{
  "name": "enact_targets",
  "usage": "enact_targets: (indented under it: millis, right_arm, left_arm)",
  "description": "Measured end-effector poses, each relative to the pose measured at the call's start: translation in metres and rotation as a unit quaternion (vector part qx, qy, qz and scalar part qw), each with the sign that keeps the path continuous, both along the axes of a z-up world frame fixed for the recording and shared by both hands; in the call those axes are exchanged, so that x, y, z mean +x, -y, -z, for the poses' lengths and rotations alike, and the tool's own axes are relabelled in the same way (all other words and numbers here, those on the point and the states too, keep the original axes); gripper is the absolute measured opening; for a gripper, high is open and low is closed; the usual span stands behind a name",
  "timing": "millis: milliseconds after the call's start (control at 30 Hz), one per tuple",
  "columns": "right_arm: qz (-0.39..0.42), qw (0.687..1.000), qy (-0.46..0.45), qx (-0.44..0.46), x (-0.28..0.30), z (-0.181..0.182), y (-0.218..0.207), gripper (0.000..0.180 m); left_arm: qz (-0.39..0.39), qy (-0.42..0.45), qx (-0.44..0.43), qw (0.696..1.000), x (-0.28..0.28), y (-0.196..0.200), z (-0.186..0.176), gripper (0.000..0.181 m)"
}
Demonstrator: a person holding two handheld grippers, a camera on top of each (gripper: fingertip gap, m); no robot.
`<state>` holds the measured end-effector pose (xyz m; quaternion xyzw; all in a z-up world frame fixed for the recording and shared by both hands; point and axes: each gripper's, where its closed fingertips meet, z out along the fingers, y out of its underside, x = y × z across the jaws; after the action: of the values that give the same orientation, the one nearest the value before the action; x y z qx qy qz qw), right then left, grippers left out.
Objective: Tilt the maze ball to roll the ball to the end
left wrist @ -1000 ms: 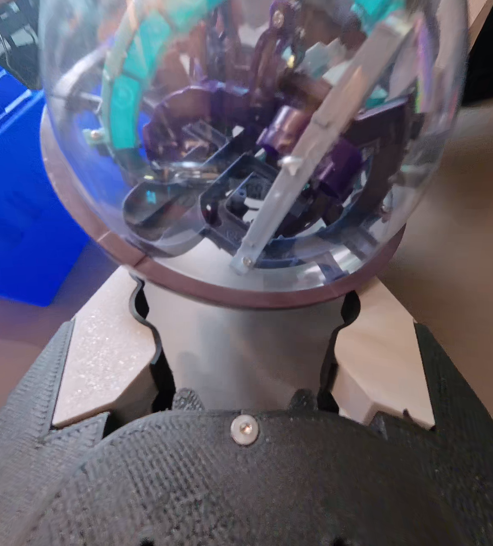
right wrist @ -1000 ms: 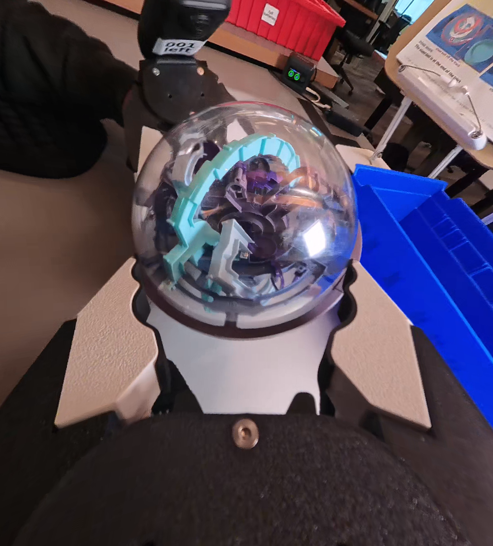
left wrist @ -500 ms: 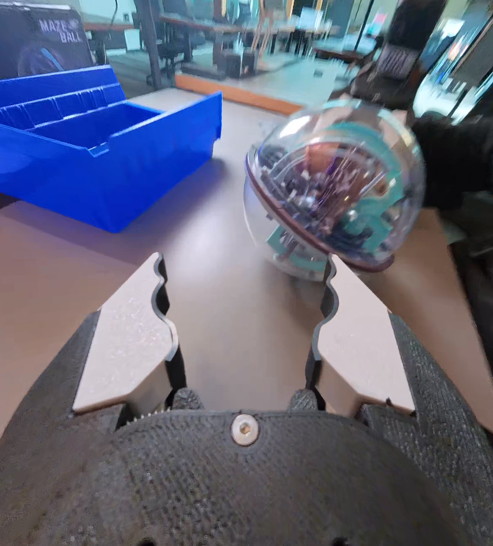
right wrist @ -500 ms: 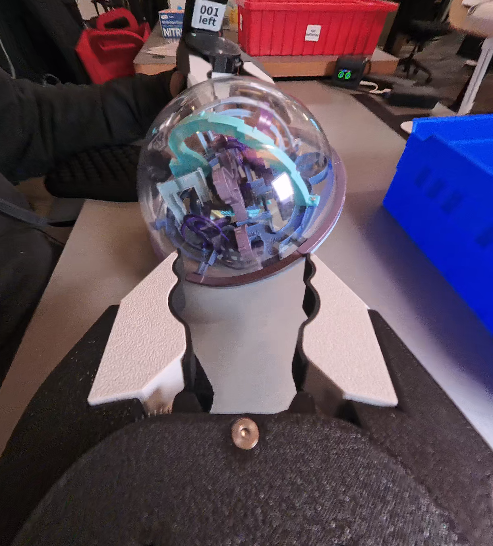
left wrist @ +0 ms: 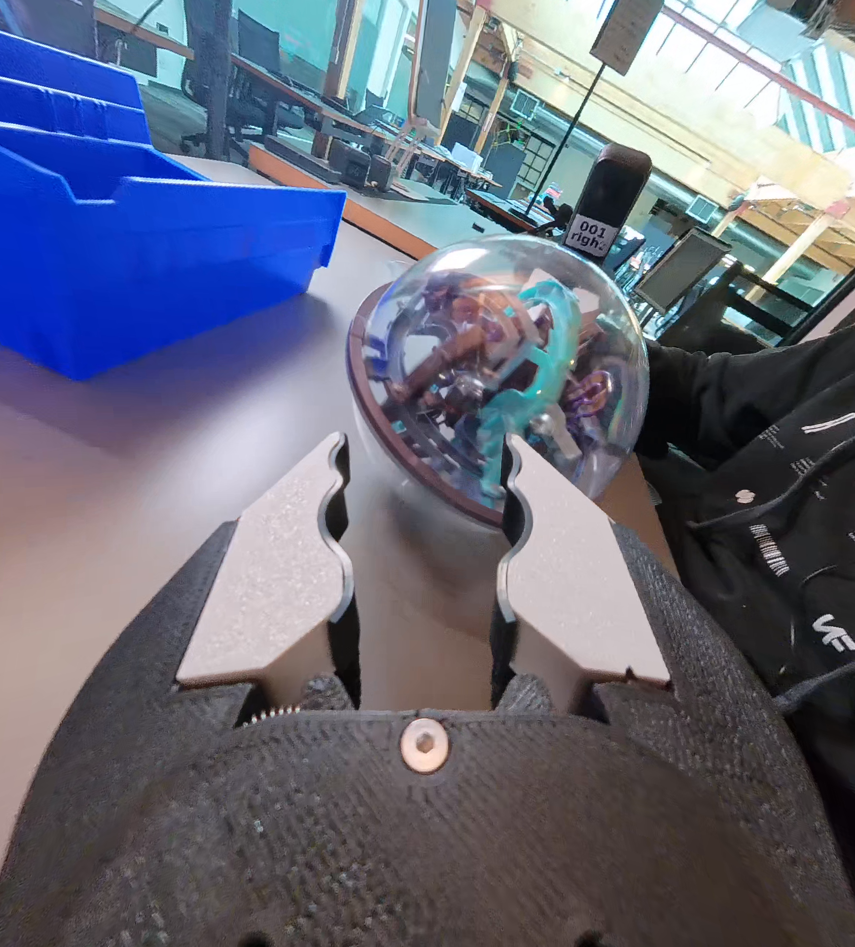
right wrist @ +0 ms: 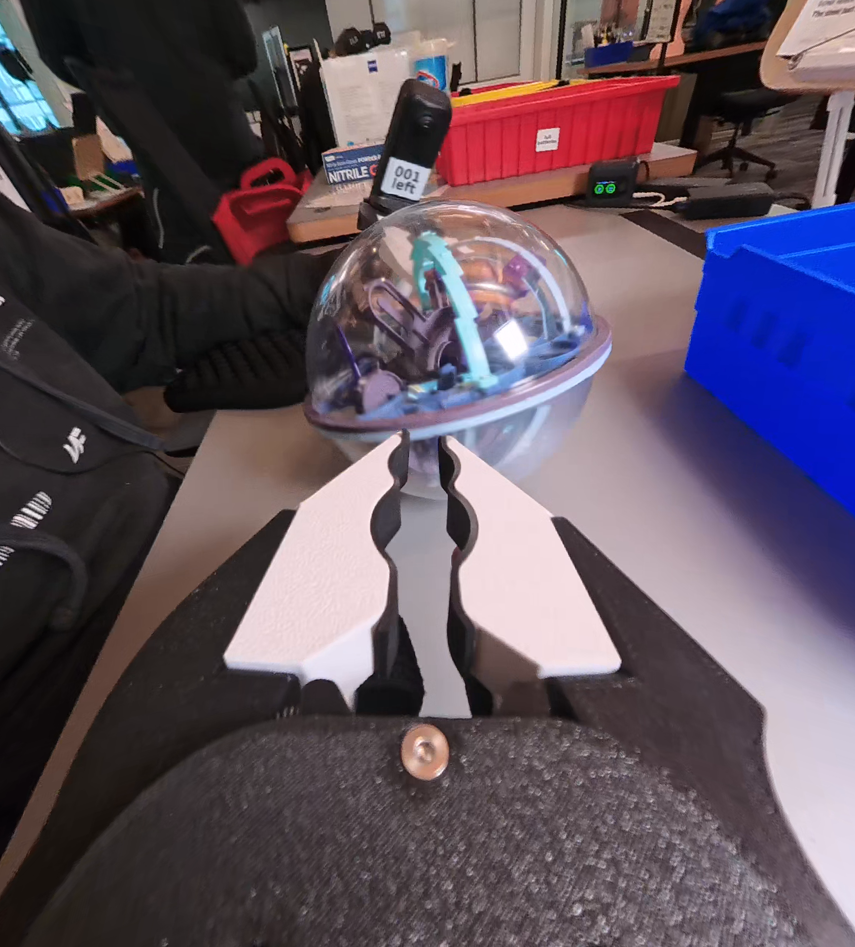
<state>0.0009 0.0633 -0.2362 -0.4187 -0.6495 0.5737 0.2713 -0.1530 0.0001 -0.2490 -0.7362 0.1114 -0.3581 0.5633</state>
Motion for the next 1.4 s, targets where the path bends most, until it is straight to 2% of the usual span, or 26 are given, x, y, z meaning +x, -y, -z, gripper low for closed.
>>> enact_targets:
  millis: [100, 200, 267, 367, 667, 800, 933, 1067, 1200, 1267, 1333, 1400]
  right_arm:
    - [0.020, 0.999, -0.005, 0.024, -0.003, 0.003, -0.007, 0.013]
    - [0.049, 0.997, -0.013, 0.054, -0.009, 0.006, -0.014, 0.034]
    - [0.063, 0.995, -0.011, 0.080, -0.016, 0.011, -0.013, 0.049]
    - [0.080, 0.991, -0.017, 0.106, -0.023, 0.013, -0.011, 0.056]
    - [0.097, 0.986, -0.042, 0.127, -0.019, 0.005, -0.017, 0.025]
    - [0.122, 0.980, -0.054, 0.148, -0.019, 0.000, -0.026, 0.029]
    - [0.143, 0.969, -0.080, 0.184, -0.020, -0.006, -0.032, 0.046]
    - [0.157, 0.955, -0.104, 0.229, -0.024, -0.012, -0.034, 0.050]
    - [0.150, 0.952, -0.119, 0.237, -0.031, -0.020, -0.037, 0.050]
    - [0.137, 0.956, -0.121, 0.231, -0.034, -0.019, -0.035, 0.037]
    - [0.137, 0.954, -0.129, 0.232, -0.034, -0.019, -0.034, 0.032]
    - [0.139, 0.950, -0.137, 0.243, -0.031, -0.020, -0.034, 0.013]
  left_arm:
    - [-0.013, -0.015, 0.008, 1.000, -0.004, 0.002, 0.000, 0.057]
    - [0.006, -0.016, 0.008, 1.000, 0.006, 0.004, 0.001, 0.059]
    - [0.016, -0.016, 0.000, 1.000, 0.014, 0.001, 0.005, 0.071]
    - [0.038, -0.028, -0.007, 0.999, 0.030, -0.002, 0.011, 0.074]
    - [0.031, -0.030, -0.016, 0.999, 0.030, -0.006, 0.016, 0.064]
    - [0.016, -0.012, -0.011, 1.000, 0.021, -0.005, 0.013, 0.060]
    - [0.013, -0.018, 0.006, 1.000, 0.020, -0.003, 0.009, 0.068]
    - [0.014, -0.086, 0.027, 0.996, 0.028, -0.003, 0.014, 0.069]
    - [-0.023, -0.195, 0.056, 0.979, 0.027, -0.014, 0.021, 0.060]
    - [-0.039, -0.232, 0.065, 0.970, 0.027, -0.020, 0.022, 0.057]
    - [-0.054, -0.261, 0.074, 0.961, 0.025, -0.024, 0.022, 0.053]
    - [-0.065, -0.290, 0.083, 0.951, 0.022, -0.024, 0.021, 0.042]
